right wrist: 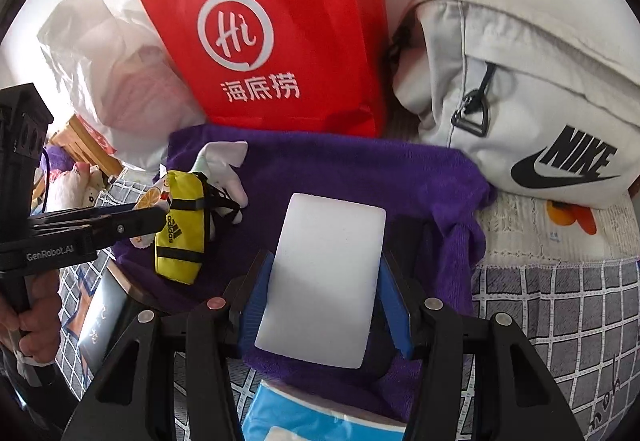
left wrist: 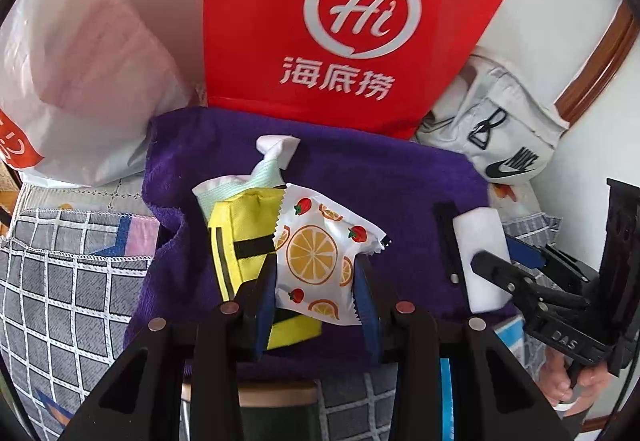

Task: Organize soft objects
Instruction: 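Lower the packet onto the towel and open the left tool while the right tool releases the block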

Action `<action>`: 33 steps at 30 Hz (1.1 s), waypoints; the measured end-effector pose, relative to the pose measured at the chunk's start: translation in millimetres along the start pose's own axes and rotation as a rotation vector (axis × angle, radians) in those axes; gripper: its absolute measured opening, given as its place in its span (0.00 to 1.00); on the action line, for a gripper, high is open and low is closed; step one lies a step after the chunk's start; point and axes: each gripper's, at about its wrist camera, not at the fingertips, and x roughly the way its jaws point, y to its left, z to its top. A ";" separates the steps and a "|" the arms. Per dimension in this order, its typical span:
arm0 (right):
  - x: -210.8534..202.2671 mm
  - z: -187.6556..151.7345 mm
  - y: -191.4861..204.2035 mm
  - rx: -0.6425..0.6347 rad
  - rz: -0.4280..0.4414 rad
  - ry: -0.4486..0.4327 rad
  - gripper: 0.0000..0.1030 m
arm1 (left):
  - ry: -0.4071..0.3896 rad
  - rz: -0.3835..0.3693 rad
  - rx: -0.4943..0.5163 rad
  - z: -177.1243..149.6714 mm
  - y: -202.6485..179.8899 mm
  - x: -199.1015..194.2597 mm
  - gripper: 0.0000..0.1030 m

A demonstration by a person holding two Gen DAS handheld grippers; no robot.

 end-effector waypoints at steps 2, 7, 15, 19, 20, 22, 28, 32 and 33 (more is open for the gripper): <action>9.1 -2.4 0.4 -0.012 0.026 0.037 0.51 | 0.017 -0.031 -0.007 0.5 1.1 7.8 0.34; 30.9 -8.5 5.5 -0.038 0.039 0.090 0.51 | 0.075 -0.029 0.013 -4.0 -3.0 22.7 0.34; 43.1 -12.0 6.3 -0.029 0.035 0.121 0.51 | 0.095 -0.017 0.026 -5.5 -5.2 29.4 0.36; 47.1 -10.2 6.1 -0.023 0.030 0.131 0.55 | 0.108 -0.024 0.019 -4.7 -5.2 32.7 0.38; 46.4 -10.2 5.7 -0.023 0.026 0.131 0.58 | 0.116 -0.027 0.020 -4.7 -5.6 33.7 0.39; 45.1 -9.0 5.4 -0.018 0.002 0.125 0.66 | 0.124 -0.034 0.016 -4.3 -5.0 34.4 0.43; 29.2 -5.5 -0.1 -0.001 -0.027 0.069 0.71 | 0.138 -0.032 0.033 -4.9 -9.2 32.8 0.58; 17.9 -2.9 -3.4 0.022 -0.027 0.030 0.71 | 0.141 0.002 0.057 -4.5 -16.1 31.0 0.65; 15.0 -2.2 -3.4 0.023 -0.024 0.021 0.71 | 0.138 0.009 0.057 -4.3 -16.4 29.4 0.65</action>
